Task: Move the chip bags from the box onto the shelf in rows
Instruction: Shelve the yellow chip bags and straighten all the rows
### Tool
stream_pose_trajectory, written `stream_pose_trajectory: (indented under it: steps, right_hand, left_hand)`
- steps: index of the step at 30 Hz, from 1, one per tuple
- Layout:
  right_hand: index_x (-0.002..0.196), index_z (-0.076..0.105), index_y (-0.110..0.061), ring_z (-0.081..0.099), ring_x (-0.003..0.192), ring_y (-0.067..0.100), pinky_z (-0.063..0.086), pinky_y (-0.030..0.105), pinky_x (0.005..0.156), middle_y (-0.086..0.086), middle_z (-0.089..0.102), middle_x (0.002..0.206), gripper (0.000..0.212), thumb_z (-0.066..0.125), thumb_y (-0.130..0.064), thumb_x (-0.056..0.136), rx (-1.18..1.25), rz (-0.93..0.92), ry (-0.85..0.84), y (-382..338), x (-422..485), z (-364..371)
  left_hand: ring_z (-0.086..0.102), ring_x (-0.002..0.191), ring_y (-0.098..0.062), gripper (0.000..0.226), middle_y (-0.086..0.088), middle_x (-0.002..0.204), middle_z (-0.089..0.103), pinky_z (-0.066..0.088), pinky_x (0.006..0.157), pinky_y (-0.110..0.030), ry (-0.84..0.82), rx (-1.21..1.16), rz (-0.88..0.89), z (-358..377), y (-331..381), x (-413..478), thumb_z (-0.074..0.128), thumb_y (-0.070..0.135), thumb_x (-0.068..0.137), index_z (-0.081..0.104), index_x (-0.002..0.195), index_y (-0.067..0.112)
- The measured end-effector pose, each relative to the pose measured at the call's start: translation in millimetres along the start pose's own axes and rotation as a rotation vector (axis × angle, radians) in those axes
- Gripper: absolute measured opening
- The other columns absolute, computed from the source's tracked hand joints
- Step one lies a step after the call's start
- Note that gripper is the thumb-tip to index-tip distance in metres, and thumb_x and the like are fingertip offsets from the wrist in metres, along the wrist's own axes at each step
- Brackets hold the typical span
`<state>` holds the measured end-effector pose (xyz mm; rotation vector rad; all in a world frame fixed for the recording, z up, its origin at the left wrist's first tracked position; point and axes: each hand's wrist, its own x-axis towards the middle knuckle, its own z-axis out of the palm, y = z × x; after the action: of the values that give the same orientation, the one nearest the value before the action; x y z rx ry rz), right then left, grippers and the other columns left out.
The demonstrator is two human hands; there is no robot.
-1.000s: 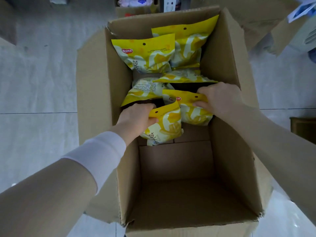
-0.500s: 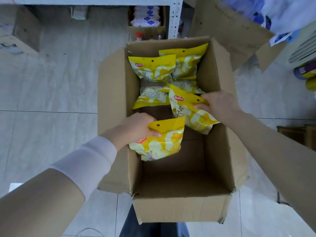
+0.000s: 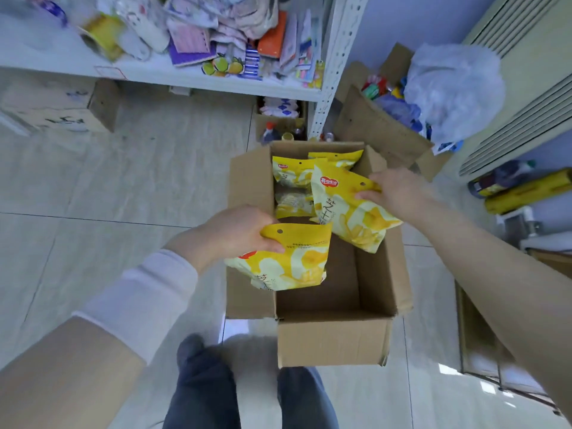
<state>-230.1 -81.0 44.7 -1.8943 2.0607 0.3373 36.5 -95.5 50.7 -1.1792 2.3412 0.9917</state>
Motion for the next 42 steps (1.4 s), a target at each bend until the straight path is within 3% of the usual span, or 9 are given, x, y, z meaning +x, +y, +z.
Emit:
stream_pose_trajectory:
  steps: [9,11,13,20,26,30,36,39,42]
  right_hand:
    - [0.071,0.051,-0.013,0.059,0.087,0.033,0.028,0.029,0.051,-0.004,0.039,0.061,0.04,0.053,-0.05,0.086,0.006,-0.067,0.177,-183,-30,-100]
    - [0.074,0.053,-0.016,0.058,0.092,0.034,0.03,0.03,0.051,0.003,0.052,0.07,0.037,0.053,-0.05,0.087,-0.008,-0.106,0.211,-226,-28,-124]
    - [0.096,0.06,-0.011,0.056,0.1,0.034,0.036,0.031,0.06,0.012,0.061,0.092,0.041,0.052,-0.05,0.087,-0.05,-0.131,0.255,-266,-22,-148]
    - [0.111,0.059,-0.01,0.055,0.103,0.033,0.035,0.03,0.065,0.015,0.061,0.104,0.048,0.05,-0.051,0.088,-0.115,-0.222,0.375,-365,0,-228]
    - [0.115,0.059,-0.012,0.058,0.098,0.032,0.043,0.034,0.069,0.014,0.063,0.097,0.052,0.051,-0.054,0.085,-0.113,-0.246,0.459,-394,36,-285]
    - [0.106,0.063,-0.013,0.057,0.097,0.028,0.04,0.032,0.066,0.01,0.064,0.094,0.048,0.054,-0.054,0.083,-0.114,-0.272,0.519,-392,72,-329]
    - [0.077,0.05,-0.021,0.055,0.088,0.025,0.034,0.03,0.062,-0.001,0.047,0.073,0.033,0.057,-0.053,0.082,-0.036,-0.334,0.63,-378,130,-411]
    - [0.066,0.046,-0.022,0.055,0.082,0.026,0.038,0.031,0.061,-0.001,0.046,0.067,0.037,0.058,-0.053,0.081,-0.021,-0.337,0.659,-370,162,-449]
    - [0.073,0.051,-0.019,0.054,0.08,0.025,0.038,0.031,0.061,0.001,0.049,0.071,0.037,0.058,-0.054,0.08,-0.01,-0.301,0.682,-360,196,-482]
  left_hand:
    - [0.064,0.082,-0.021,0.038,-0.007,0.088,0.068,0.052,0.075,-0.041,0.08,-0.018,0.053,-88,-114,-157,0.065,0.046,0.079,0.067,0.094,0.011]
    - [0.064,0.083,-0.02,0.038,-0.007,0.09,0.068,0.052,0.075,-0.039,0.092,0.005,0.038,-110,-140,-193,0.065,0.046,0.08,0.067,0.095,0.012]
    - [0.063,0.086,-0.019,0.037,-0.005,0.093,0.068,0.051,0.075,-0.036,0.124,0.038,0.017,-130,-164,-222,0.063,0.046,0.081,0.066,0.098,0.014]
    - [0.06,0.08,-0.016,0.037,-0.004,0.09,0.066,0.047,0.069,-0.03,0.268,0.063,-0.03,-194,-218,-281,0.062,0.046,0.083,0.066,0.097,0.013]
    - [0.044,0.056,-0.009,0.039,0.001,0.067,0.051,0.033,0.053,-0.028,0.372,0.138,-0.031,-257,-244,-276,0.062,0.049,0.081,0.053,0.071,0.012]
    - [0.047,0.057,-0.004,0.029,-0.002,0.072,0.059,0.037,0.055,-0.025,0.391,0.182,0.005,-326,-251,-253,0.063,0.045,0.082,0.062,0.078,0.016]
    - [0.048,0.053,-0.001,0.027,0.008,0.062,0.053,0.035,0.052,-0.02,0.453,0.375,0.069,-435,-241,-212,0.061,0.048,0.082,0.049,0.064,0.032]
    - [0.05,0.063,0.001,0.018,0.008,0.078,0.061,0.037,0.056,-0.018,0.482,0.48,0.081,-485,-237,-191,0.057,0.052,0.083,0.058,0.082,0.034]
    - [0.049,0.057,0.002,0.016,0.01,0.068,0.057,0.036,0.054,-0.018,0.496,0.461,0.112,-531,-236,-170,0.057,0.051,0.084,0.055,0.08,0.036]
